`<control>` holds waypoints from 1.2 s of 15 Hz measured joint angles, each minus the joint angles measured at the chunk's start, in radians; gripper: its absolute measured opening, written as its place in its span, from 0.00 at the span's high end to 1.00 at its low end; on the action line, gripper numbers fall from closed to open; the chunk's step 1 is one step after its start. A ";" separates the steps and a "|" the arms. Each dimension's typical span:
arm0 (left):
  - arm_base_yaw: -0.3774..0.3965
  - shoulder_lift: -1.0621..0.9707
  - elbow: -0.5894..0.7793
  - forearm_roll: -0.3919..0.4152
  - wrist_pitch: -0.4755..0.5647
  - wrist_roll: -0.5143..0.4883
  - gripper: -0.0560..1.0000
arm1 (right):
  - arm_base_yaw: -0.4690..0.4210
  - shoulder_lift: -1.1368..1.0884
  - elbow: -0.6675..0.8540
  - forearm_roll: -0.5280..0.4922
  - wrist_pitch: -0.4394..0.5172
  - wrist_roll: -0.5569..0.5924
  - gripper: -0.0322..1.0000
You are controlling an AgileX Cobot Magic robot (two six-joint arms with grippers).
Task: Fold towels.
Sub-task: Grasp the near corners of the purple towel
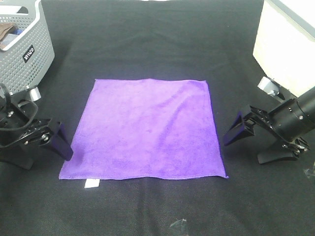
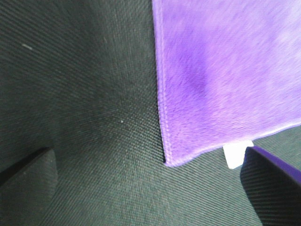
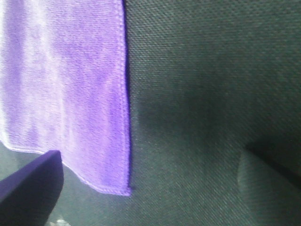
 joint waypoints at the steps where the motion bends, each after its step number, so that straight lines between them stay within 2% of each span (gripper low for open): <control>1: 0.000 0.002 -0.003 0.000 0.000 0.001 0.01 | -0.002 0.003 -0.002 0.000 0.004 -0.004 0.04; 8: 0.000 0.009 -0.008 -0.033 0.011 0.006 0.01 | 0.000 0.005 -0.002 0.030 0.013 -0.006 0.04; 10: -0.001 0.010 -0.008 -0.049 0.013 0.009 0.03 | 0.048 0.006 -0.002 0.037 -0.008 -0.006 0.05; 12: -0.016 0.013 -0.008 -0.061 0.015 0.009 0.04 | 0.133 0.010 -0.002 0.051 -0.048 -0.004 0.05; 15: -0.095 0.015 -0.008 -0.071 0.008 0.009 0.06 | 0.204 0.033 -0.012 0.088 -0.068 -0.004 0.06; 18: -0.143 0.022 -0.008 -0.126 -0.020 0.009 0.10 | 0.252 0.048 -0.042 0.104 -0.065 -0.004 0.08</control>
